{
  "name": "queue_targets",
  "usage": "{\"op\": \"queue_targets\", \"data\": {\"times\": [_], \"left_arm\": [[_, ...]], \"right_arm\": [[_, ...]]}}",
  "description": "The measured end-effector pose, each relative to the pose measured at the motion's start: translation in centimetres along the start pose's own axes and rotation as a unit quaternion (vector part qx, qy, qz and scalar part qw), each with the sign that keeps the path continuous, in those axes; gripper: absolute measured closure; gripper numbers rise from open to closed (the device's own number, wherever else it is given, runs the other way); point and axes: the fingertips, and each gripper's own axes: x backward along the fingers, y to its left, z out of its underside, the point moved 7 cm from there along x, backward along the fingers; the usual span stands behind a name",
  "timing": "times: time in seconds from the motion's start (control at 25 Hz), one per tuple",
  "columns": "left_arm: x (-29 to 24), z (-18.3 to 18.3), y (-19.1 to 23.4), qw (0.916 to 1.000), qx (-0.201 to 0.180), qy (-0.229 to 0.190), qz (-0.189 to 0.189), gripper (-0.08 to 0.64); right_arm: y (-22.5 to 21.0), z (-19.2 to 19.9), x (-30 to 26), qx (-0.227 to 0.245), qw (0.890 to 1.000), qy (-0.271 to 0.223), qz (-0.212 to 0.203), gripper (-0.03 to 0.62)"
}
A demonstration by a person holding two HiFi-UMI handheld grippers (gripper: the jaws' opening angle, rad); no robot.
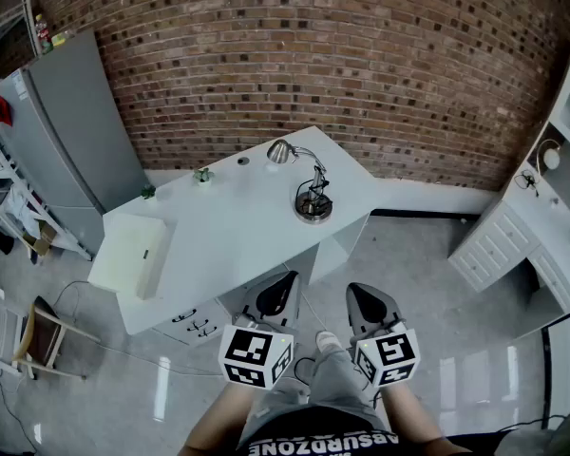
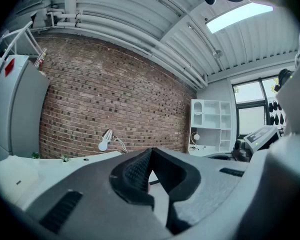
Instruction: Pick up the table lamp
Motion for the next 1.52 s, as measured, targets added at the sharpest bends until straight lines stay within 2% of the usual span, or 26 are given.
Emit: {"op": "queue_targets", "data": {"times": [0.32, 0.92, 1.04, 1.08, 1.16, 1.24, 1.52], "left_arm": [[-4.2, -1.0, 2.0, 0.9998, -0.002, 0.002, -0.018, 0.555], [-16.8, -2.4, 6.0, 0.9991, 0.016, -0.003, -0.040, 0.555], [-18.8, -2.3, 6.6, 0.9982, 0.022, -0.009, -0.056, 0.551], [-19.4, -2.2, 6.8, 0.9976, 0.025, -0.008, -0.064, 0.540], [-20.7, -1.9, 7.1, 0.9964, 0.028, -0.002, -0.080, 0.459], [-22.1, -1.6, 7.3, 0.9951, 0.028, 0.006, -0.095, 0.409], [-26.4, -1.3, 7.9, 0.9906, 0.036, 0.016, -0.131, 0.374]], "right_arm": [[-3.4, -0.7, -3.7, -0.002, 1.000, -0.013, -0.011, 0.595], [-14.0, -1.4, -14.5, -0.001, 0.999, -0.014, -0.042, 0.595], [-15.6, -1.5, -16.2, -0.001, 0.998, -0.016, -0.059, 0.592], [-16.2, -1.5, -16.7, -0.002, 0.998, -0.014, -0.065, 0.583], [-17.2, -1.4, -17.7, -0.001, 0.997, -0.008, -0.079, 0.529], [-18.3, -1.2, -18.6, 0.003, 0.996, 0.000, -0.092, 0.476], [-22.1, -0.9, -22.0, 0.008, 0.991, 0.010, -0.135, 0.401]]}}
